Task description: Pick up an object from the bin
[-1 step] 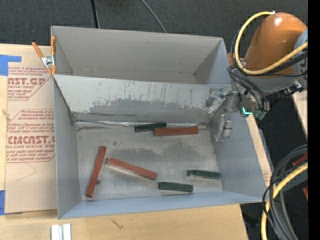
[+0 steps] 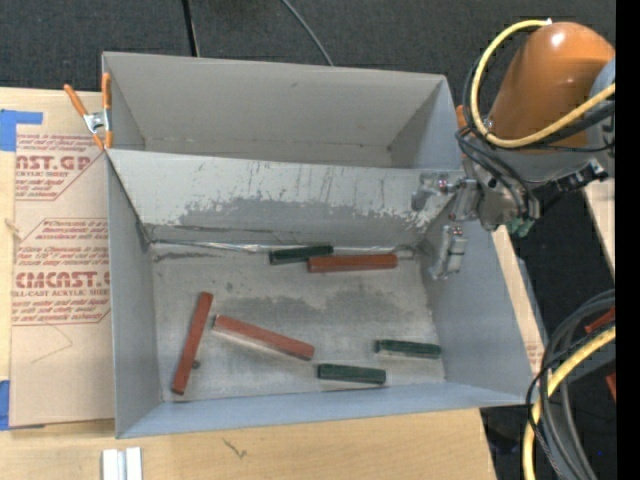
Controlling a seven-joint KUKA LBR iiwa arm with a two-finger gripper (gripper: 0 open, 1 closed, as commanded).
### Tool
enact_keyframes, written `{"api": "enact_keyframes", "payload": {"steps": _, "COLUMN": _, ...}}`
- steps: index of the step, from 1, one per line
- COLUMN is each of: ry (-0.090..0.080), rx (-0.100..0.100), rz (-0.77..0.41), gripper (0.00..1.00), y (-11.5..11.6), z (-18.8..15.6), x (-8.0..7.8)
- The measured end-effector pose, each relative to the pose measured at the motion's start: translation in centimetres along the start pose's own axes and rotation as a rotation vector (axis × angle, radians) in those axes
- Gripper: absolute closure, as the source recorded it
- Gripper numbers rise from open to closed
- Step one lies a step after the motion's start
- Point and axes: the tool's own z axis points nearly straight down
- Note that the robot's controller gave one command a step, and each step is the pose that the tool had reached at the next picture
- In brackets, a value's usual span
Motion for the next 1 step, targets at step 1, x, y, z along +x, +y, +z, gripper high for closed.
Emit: {"api": "enact_keyframes", "payload": {"steps": 1, "ry": -0.003, "rx": 0.000, "rz": -0.009, "gripper": 0.00, "y": 0.63, "z": 6.45, "x": 3.15}}
